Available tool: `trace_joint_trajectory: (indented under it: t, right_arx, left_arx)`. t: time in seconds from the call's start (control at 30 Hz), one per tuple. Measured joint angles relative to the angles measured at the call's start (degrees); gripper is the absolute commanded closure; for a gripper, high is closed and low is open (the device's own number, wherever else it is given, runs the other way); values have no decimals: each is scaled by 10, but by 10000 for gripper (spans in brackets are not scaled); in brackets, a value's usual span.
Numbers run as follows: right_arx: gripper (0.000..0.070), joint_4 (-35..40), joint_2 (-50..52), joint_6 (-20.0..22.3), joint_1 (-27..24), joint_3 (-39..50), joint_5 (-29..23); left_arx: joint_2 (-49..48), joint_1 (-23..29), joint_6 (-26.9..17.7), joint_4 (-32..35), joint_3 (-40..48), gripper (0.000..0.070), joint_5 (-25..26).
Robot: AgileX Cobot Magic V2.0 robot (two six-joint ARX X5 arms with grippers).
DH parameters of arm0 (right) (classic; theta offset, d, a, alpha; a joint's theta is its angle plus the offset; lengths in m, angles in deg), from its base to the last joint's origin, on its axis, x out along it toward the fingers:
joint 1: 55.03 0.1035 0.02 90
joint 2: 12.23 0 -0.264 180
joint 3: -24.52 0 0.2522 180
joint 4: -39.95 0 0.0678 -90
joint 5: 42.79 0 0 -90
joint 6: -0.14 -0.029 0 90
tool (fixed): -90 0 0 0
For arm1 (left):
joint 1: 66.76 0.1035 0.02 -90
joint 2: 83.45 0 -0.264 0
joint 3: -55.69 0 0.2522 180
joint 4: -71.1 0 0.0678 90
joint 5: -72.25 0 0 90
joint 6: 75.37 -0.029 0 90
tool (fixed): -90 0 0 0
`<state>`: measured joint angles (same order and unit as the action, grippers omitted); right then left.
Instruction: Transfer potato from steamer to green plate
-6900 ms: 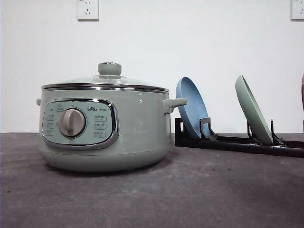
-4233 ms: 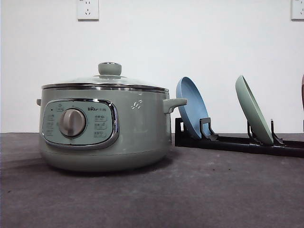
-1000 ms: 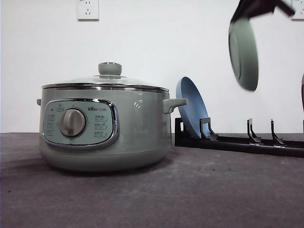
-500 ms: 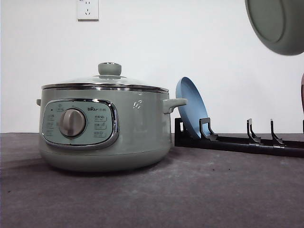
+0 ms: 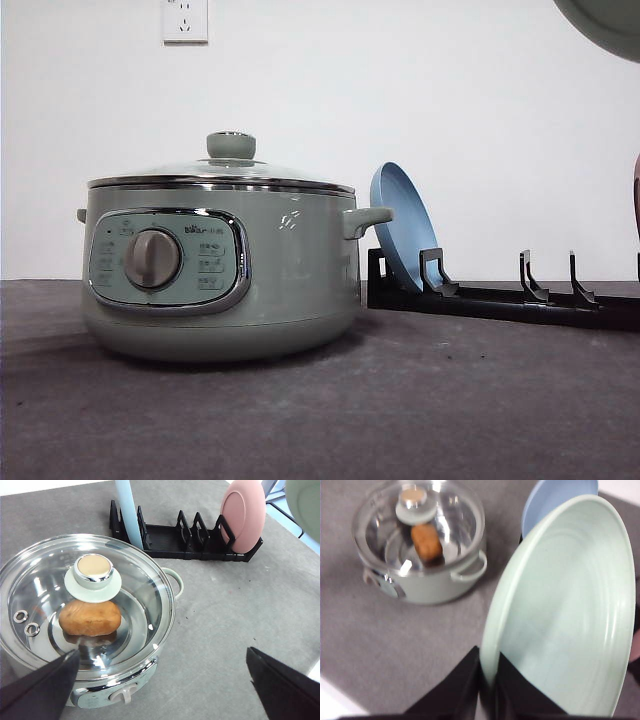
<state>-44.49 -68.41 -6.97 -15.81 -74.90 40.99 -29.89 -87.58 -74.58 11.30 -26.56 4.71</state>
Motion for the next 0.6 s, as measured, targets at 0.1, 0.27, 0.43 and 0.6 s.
trace_joint_trajectory:
  t: [0.1, 0.27, 0.43, 0.6]
  right_arx:
    - [696, 0, 15, -27, 40, 56, -40]
    - [696, 21, 23, -61, 93, 165, -75]
    - [696, 100, 10, -92, 137, 263, -76]
    - [696, 158, -24, -117, 170, 339, -88]
  left_arx:
    - [0, 0, 0, 0, 0, 0, 0]
    - [0, 0, 0, 0, 0, 0, 0]
    - [0, 0, 0, -1, 0, 0, 0]
    - [0, 0, 0, -2, 0, 0, 0]
